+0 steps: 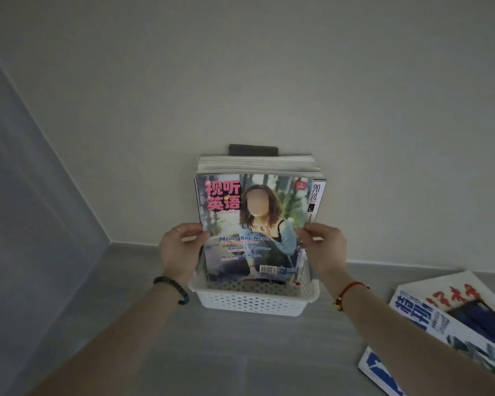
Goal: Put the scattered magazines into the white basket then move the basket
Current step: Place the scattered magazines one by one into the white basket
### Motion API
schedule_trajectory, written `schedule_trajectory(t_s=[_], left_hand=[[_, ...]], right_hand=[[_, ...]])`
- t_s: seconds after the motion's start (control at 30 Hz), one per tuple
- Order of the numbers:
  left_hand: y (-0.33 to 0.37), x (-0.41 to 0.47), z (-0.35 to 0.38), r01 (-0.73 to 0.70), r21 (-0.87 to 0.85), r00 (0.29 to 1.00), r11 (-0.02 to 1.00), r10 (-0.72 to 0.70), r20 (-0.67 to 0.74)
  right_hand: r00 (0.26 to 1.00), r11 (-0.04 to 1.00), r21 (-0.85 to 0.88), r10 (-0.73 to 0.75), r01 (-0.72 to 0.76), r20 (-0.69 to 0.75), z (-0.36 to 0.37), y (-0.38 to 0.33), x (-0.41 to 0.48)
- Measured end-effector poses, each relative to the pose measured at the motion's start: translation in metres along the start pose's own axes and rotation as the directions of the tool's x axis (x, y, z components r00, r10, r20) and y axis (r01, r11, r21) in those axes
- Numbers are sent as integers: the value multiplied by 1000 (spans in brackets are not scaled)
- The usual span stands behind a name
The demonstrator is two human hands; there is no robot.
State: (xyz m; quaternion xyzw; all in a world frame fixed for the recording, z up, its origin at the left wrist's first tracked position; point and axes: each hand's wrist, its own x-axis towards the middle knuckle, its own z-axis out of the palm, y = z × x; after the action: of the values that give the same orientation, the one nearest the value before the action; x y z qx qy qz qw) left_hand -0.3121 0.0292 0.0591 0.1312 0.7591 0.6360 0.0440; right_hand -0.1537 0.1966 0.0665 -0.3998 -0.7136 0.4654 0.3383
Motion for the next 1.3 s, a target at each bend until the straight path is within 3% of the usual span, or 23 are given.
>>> schedule_trajectory(t_s=[0.13, 0.4, 0.57, 0.77, 0.9, 1.1, 1.3], left_hand=[[-16, 4, 4, 14, 32, 1000, 999, -13, -11], [-23, 0, 7, 74, 53, 997, 996, -76, 34], [-19, -36, 12, 112, -46, 985, 993, -105, 135], [-7, -118, 45, 160, -125, 958, 979, -123, 258], [-7, -181, 78, 319, -157, 903, 935, -250, 349], [-21, -269, 130, 534, -8, 748, 846, -468, 470], [-24, -347, 173, 702, 71, 585, 709, -630, 511]], right_hand=[[998, 999, -14, 41, -41, -41, 10, 14, -2], [999, 999, -7, 44, -44, 11, 6, 21, -4], [1000, 999, -51, 16, -15, 14, -48, 39, -22], [996, 985, -151, 80, -85, -43, -145, 80, -48], [988, 967, -213, 125, -142, -91, -207, 107, -58], [978, 947, -241, 205, -210, -46, -286, 142, -79], [961, 900, -388, 257, -200, 99, -335, 179, -98]])
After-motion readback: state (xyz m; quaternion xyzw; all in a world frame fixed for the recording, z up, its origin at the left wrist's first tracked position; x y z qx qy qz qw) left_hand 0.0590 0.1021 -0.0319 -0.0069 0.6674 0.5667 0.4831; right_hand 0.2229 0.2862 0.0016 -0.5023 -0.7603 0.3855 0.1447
